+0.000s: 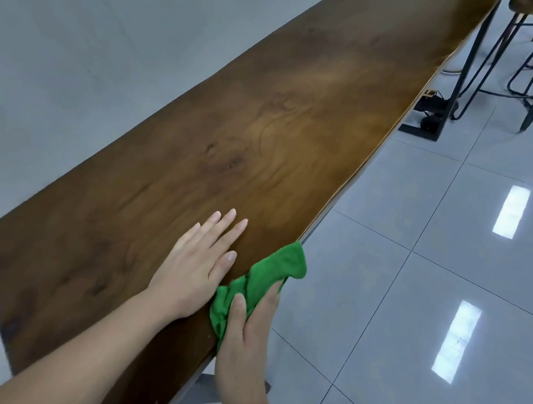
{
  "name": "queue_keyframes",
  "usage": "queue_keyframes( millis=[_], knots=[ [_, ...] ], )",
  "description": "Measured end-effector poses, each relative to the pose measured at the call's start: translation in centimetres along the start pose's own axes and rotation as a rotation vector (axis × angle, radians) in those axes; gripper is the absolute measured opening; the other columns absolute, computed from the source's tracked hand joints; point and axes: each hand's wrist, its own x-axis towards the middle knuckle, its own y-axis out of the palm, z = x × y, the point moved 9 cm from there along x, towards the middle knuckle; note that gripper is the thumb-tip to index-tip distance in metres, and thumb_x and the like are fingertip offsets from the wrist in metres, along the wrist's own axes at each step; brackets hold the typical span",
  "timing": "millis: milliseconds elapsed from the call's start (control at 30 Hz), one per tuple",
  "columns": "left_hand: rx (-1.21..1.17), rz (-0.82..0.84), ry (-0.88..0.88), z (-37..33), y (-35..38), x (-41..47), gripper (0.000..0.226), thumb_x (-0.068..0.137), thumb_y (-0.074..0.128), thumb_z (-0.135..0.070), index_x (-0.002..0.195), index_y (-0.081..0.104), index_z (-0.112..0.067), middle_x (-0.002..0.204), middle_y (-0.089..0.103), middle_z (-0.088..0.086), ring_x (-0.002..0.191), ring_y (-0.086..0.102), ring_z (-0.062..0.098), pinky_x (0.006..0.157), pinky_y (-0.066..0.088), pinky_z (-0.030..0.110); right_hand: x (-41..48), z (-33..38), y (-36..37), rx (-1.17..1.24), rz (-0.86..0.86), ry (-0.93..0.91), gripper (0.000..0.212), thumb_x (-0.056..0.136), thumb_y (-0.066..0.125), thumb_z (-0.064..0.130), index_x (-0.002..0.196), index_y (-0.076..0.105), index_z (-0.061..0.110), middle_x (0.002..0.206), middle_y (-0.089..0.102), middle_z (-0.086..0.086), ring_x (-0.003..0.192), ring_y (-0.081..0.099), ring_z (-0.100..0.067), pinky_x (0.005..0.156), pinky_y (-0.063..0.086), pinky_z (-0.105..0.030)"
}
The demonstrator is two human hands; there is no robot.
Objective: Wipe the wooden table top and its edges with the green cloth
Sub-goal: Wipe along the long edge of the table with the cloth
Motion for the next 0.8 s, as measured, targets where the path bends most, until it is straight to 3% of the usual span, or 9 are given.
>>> queue_keyframes(
  millis=[100, 233, 400, 633, 800],
  knots=[
    [0.017, 0.006, -0.023, 0.7, 0.1, -1.3, 0.062, 0.116, 0.004, -0.06, 0.177, 0.006, -0.047, 0.185, -0.006, -0.024, 0.17, -0.011, 0.001, 0.14, 0.004, 0.039, 4.6, 1.4, -1.9, 0.009, -0.022, -0.07, 0.071, 0.116, 0.04, 0.041, 0.175, 0.0, 0.042, 0.18, 0.015, 0.025, 0.164, 0.018, 0.004, 0.137, 0.02, -0.04],
    [0.025, 0.007, -0.047, 1.3, 0.1, -2.8, 0.061, 0.117, 0.005, -0.06, 0.177, 0.005, -0.048, 0.186, -0.004, -0.023, 0.17, -0.01, 0.001, 0.139, 0.002, 0.038, 13.7, 3.4, -5.5, -0.042, -0.099, -0.066, 0.074, 0.116, 0.041, 0.027, 0.177, 0.0, 0.031, 0.181, 0.016, 0.017, 0.164, 0.022, -0.004, 0.137, 0.019, -0.045],
    [0.03, 0.001, -0.078, 1.8, 0.1, -4.9, 0.062, 0.116, 0.004, -0.062, 0.177, 0.005, -0.049, 0.185, -0.004, -0.023, 0.171, -0.009, 0.002, 0.138, 0.0, 0.036, 18.1, 4.5, -7.4, -0.037, -0.142, -0.044, 0.077, 0.113, 0.04, 0.026, 0.177, -0.004, 0.03, 0.182, 0.018, 0.012, 0.165, 0.025, -0.013, 0.137, 0.02, -0.048],
    [0.015, -0.022, -0.084, 2.6, 0.1, -8.0, 0.058, 0.119, 0.013, -0.055, 0.177, 0.011, -0.046, 0.186, 0.001, -0.023, 0.171, -0.004, 0.003, 0.14, 0.008, 0.041, 7.9, 2.2, -3.1, -0.051, -0.069, -0.077, 0.073, 0.116, 0.041, 0.023, 0.177, 0.001, 0.032, 0.181, 0.021, 0.009, 0.164, 0.025, -0.01, 0.136, 0.023, -0.048],
    [0.007, -0.036, -0.11, 3.2, 0.1, -10.2, 0.058, 0.12, 0.017, -0.052, 0.177, 0.015, -0.044, 0.186, 0.003, -0.023, 0.171, -0.004, 0.002, 0.14, 0.01, 0.041, -3.9, -0.8, 1.3, -0.003, -0.003, -0.051, 0.074, 0.118, 0.041, 0.034, 0.176, -0.004, 0.036, 0.183, 0.005, 0.021, 0.166, 0.008, 0.005, 0.138, 0.013, -0.04]
  ],
)
